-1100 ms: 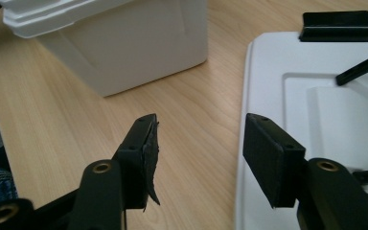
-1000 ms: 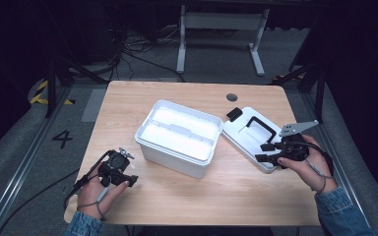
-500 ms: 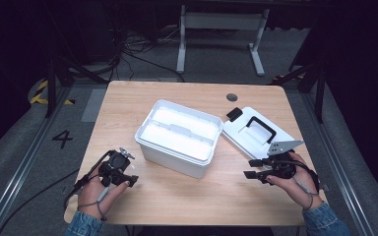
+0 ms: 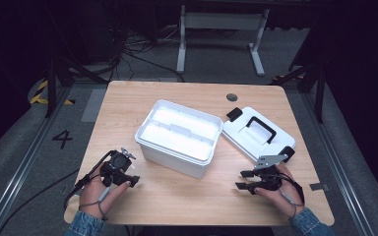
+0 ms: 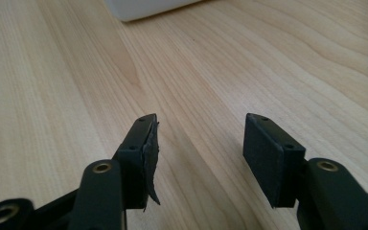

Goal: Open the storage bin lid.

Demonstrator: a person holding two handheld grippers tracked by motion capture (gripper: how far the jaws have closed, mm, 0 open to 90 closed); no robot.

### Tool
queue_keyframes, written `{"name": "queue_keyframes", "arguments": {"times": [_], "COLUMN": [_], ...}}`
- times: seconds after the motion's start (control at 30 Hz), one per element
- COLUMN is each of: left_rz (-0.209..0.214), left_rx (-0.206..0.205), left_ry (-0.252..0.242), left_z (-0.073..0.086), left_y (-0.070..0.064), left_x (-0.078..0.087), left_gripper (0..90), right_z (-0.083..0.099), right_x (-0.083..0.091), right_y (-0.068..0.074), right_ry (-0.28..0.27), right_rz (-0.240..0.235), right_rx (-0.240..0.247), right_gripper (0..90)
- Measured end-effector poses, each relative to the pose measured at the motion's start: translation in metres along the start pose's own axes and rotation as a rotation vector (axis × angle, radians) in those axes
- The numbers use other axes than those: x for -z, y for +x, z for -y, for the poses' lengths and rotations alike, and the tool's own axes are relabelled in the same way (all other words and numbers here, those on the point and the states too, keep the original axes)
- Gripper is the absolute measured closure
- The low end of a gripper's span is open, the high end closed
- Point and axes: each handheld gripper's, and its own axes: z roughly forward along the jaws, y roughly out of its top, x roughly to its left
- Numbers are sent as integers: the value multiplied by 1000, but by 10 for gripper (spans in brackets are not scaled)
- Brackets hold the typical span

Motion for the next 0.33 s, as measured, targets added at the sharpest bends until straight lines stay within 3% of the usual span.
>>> {"name": "queue_keyframes", "arguments": {"times": [0.33], "left_rz": [0], "left_rx": [-1], "left_ry": [0], "left_z": [0], "left_y": [0], "left_x": [0], "left_gripper": [425], "right_z": [-1], "right_x": [-4], "right_y": [7], "right_ry": [-27], "right_rz": [17], "right_rx": [59], "right_gripper": [459]}}
